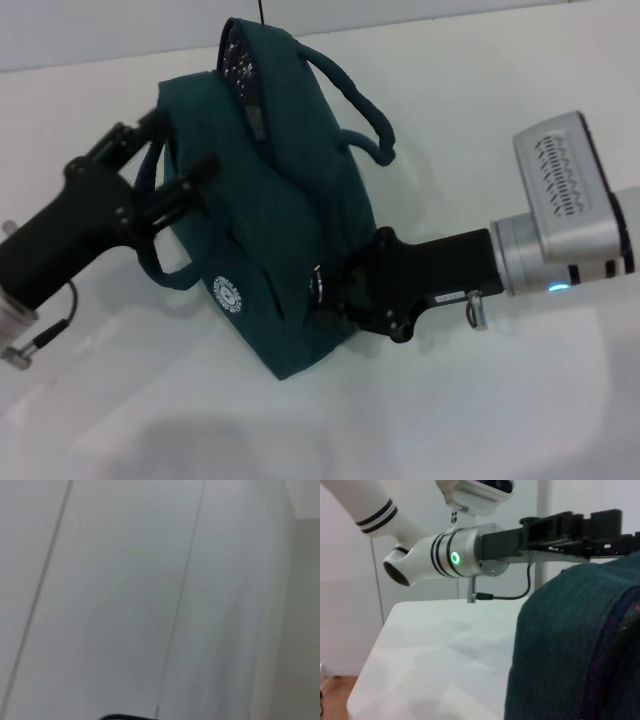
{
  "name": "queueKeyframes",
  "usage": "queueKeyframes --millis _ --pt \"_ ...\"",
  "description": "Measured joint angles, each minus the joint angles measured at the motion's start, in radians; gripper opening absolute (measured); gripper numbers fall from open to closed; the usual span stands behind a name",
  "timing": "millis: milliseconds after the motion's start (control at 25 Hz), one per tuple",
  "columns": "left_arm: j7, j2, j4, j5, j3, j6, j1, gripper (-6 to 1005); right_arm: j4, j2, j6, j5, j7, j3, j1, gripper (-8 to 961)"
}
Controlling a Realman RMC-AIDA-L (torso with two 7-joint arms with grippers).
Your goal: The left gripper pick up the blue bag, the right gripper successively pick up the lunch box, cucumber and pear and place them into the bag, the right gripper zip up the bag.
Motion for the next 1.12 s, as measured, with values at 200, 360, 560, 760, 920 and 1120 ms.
queueKeyframes --millis 200,360,560,760,920,1120 --pt "0.005 0.0 -0.003 -0.056 0.001 0.001 0.03 874 0.003 0.0 0.001 0.031 -0.012 -0.004 -0.004 123" --pt "0.006 0.003 -0.005 -0.066 0.007 0.022 0.055 873 0.008 0.0 -0.005 0.117 -0.065 -0.03 -0.01 121" --pt "0.026 0.0 -0.006 -0.07 0.003 0.092 0.132 872 0.014 0.0 0.017 0.25 -0.141 -0.117 -0.003 120" --pt "0.038 -0.004 -0.003 -0.082 0.002 0.133 0.207 872 0.017 0.0 0.083 0.351 -0.18 -0.173 0.014 119" --pt "0.048 -0.006 -0.003 -0.074 0.008 0.133 0.263 871 0.019 0.0 0.151 0.457 -0.223 -0.273 0.042 120" --pt "0.067 -0.009 0.003 0.009 0.01 0.114 0.289 871 0.01 0.0 0.193 0.498 -0.238 -0.322 0.052 120"
